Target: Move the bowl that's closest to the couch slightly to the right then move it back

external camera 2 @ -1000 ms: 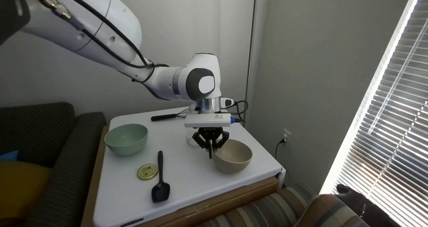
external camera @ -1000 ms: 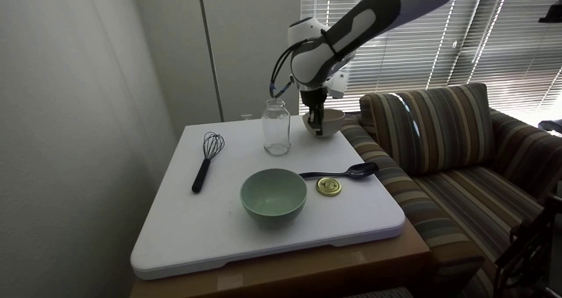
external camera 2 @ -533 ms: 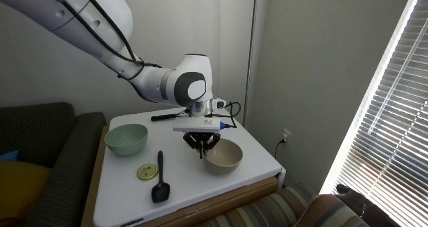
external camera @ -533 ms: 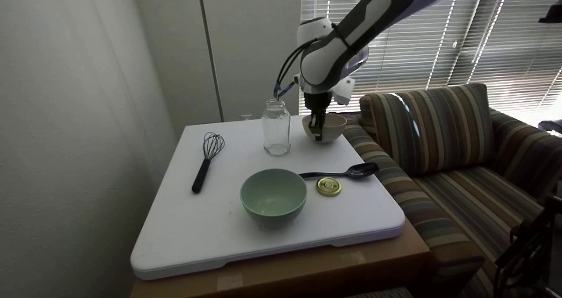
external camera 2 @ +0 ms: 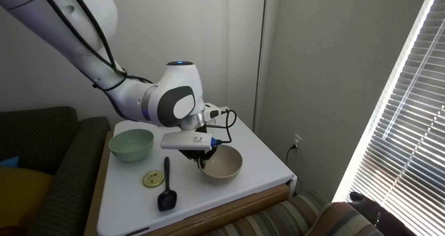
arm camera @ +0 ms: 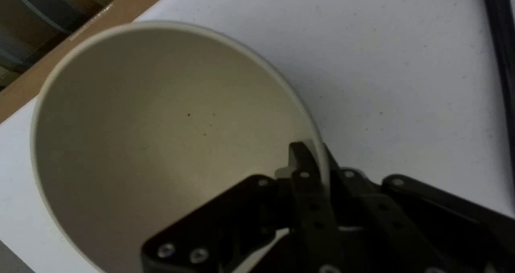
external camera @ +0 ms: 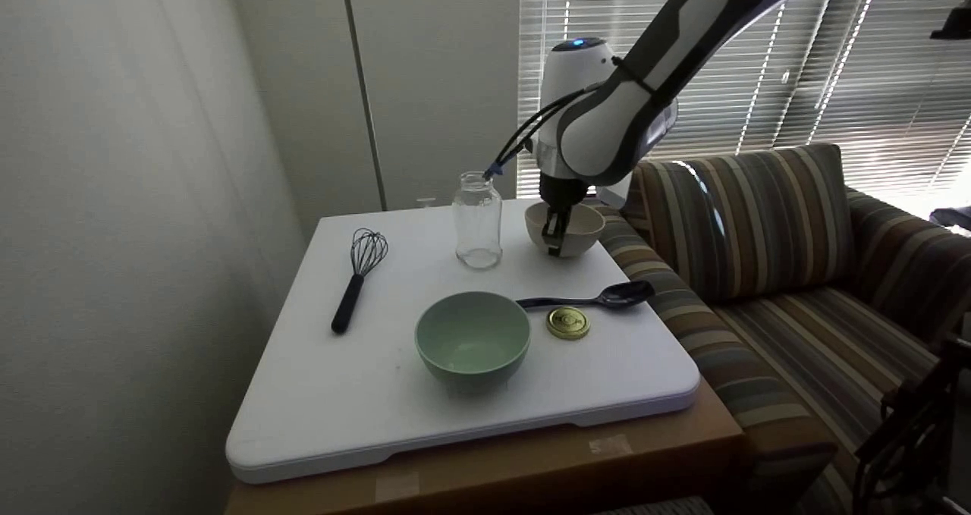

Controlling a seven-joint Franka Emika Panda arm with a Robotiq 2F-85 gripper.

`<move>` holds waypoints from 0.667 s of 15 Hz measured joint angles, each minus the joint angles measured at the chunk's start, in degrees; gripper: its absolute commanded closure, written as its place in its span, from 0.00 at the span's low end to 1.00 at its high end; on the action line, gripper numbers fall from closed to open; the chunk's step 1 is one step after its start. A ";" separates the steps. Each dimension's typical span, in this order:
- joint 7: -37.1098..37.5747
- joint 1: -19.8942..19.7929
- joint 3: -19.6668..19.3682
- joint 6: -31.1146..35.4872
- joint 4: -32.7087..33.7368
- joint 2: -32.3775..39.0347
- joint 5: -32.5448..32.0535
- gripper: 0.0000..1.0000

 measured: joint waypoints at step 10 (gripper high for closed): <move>2.24 5.35 -5.47 10.10 -10.25 -3.26 -11.55 0.68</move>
